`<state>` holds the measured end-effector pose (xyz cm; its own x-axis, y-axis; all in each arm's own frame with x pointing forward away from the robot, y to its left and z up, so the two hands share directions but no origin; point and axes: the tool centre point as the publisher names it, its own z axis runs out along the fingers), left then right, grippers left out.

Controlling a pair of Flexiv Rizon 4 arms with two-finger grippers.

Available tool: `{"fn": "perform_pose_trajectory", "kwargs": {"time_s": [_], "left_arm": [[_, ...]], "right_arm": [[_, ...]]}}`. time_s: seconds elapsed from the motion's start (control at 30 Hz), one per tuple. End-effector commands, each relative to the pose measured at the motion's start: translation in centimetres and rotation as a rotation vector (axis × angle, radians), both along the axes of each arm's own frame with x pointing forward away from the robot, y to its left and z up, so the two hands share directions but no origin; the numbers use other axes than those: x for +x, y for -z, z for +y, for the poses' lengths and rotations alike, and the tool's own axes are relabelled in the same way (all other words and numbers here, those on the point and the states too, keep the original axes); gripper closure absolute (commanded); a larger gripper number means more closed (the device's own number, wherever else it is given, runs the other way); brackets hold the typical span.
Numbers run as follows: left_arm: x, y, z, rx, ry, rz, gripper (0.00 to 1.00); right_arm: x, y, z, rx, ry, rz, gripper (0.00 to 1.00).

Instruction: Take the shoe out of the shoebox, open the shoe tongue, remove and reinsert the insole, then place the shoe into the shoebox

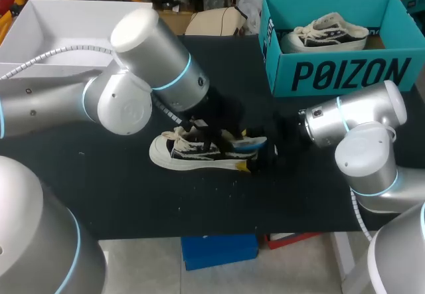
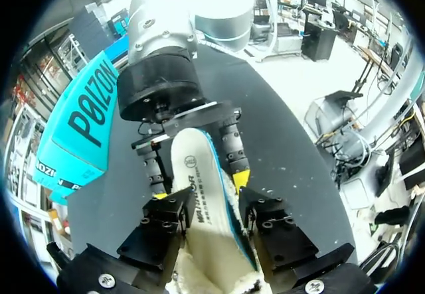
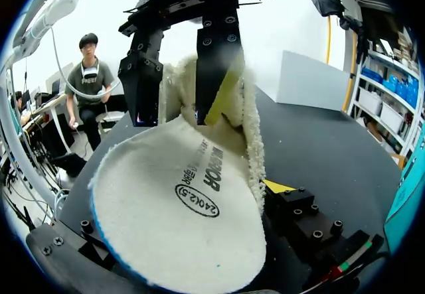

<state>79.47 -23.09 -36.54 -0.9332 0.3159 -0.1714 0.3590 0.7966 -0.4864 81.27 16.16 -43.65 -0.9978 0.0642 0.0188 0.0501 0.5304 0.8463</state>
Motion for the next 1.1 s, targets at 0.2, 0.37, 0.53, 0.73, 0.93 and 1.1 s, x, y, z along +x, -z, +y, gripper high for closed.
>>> {"fn": "perform_pose_trajectory", "kwargs": {"time_s": [0.2,0.37,0.53,0.73,0.93,1.1], "left_arm": [[0.0,1.3,-2.5,-0.025,0.023,-0.018,0.60],[0.6,1.4,-3.5,-0.019,0.013,-0.059,0.62],[1.2,1.7,-3.9,-0.003,-0.066,-0.106,0.67],[1.7,2.0,-3.8,0.005,-0.124,-0.122,0.92],[1.1,1.0,-2.9,0.004,-0.119,-0.118,1.00],[-1.0,-1.4,-1.6,-0.038,-0.062,-0.100,1.00]], "right_arm": [[-0.1,0.1,0.1,-0.003,0.000,0.001,1.00],[-0.1,0.1,0.1,-0.003,0.000,0.001,1.00],[-0.1,0.1,0.1,-0.003,0.000,0.001,1.00],[-0.1,0.1,0.1,-0.003,0.000,0.001,1.00],[-0.1,0.1,0.1,-0.003,0.000,0.001,1.00],[-0.1,0.1,0.1,-0.003,0.000,0.001,1.00]]}}
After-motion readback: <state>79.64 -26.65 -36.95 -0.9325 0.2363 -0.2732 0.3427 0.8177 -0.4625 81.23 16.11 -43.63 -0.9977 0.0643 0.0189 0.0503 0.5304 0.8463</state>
